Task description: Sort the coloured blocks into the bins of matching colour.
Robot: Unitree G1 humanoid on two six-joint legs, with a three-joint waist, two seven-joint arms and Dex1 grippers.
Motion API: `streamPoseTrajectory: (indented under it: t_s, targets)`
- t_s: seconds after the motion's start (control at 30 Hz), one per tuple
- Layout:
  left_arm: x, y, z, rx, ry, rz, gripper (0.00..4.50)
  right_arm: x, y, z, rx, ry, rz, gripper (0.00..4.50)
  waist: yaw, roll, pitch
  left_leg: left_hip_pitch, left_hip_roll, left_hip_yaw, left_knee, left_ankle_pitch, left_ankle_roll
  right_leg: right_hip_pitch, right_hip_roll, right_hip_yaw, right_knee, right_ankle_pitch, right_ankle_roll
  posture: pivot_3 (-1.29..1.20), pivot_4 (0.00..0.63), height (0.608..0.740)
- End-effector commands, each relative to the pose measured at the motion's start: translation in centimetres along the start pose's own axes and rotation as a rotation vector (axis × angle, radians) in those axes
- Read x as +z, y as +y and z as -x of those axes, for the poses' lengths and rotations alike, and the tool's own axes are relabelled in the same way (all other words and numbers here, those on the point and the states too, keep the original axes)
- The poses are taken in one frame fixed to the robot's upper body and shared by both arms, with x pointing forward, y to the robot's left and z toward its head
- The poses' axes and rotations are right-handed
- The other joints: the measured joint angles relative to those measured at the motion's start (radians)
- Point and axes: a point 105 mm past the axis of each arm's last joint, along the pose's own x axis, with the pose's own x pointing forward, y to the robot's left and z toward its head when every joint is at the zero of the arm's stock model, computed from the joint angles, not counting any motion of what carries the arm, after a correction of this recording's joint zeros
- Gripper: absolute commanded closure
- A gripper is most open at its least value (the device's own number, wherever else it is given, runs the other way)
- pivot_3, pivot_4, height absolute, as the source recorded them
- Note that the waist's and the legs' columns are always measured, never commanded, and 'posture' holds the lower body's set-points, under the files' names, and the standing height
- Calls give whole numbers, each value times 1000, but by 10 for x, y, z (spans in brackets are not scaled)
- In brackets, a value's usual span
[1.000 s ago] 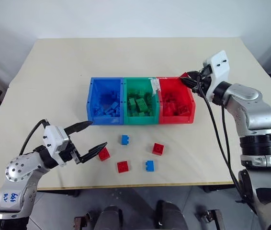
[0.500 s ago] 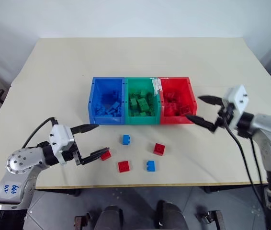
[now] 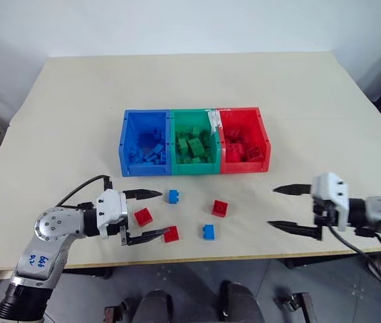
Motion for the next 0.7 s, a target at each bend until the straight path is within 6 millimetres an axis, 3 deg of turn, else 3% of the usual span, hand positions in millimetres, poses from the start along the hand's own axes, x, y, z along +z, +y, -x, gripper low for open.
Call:
streamPoseTrajectory:
  t_s: [0.03, 0.17, 0.27, 0.4, 0.57, 0.63, 0.7]
  targets:
    - [5, 1, 10, 27, 10, -39, 0, 13, 4, -25, 25, 11, -28, 31, 4, 0, 0, -1, 0, 0, 0, 0, 0, 0, 0, 0, 0, 0, 0, 0, 150, 740]
    - [2, -2, 18, 62, 25, -30, 0, 21, 2, -58, 46, 35, -64, 31, 0, 0, 0, -1, 0, -1, 0, 0, 0, 0, 0, -1, 0, 0, 0, 0, 150, 740]
    - [1, -4, 22, 85, 31, -27, 0, 15, 1, -74, 45, 77, -58, 31, 3, 0, 0, -1, 0, -2, 0, 0, 0, -1, 0, -1, 0, 0, 0, 0, 150, 740]
    - [3, -6, 25, 110, 29, -28, 0, 9, 4, -83, 67, 97, -43, 1330, 4, 0, 0, -2, 0, -2, 0, 0, 0, -1, 0, -2, 0, 0, 0, 0, 150, 740]
    - [5, -9, 26, 124, 12, -32, 0, 12, 0, -80, 57, 84, -35, 3032, -1, 0, 0, -2, 0, -2, 0, 0, 0, -1, 0, -2, 1, 0, 0, 0, 150, 740]
    - [7, -7, 25, 141, -2, -24, 0, 16, -7, -73, 29, 65, -40, 3034, 0, 0, 0, -2, 0, -2, 0, 0, 0, -1, 0, -2, 1, 0, 0, 0, 150, 740]
    - [14, -3, 24, 169, -42, -15, 0, 33, -18, -61, -4, -20, -76, 3034, 1, 0, 0, -2, 0, -2, 0, 0, 0, -1, 0, -2, 0, 0, 0, 0, 150, 740]
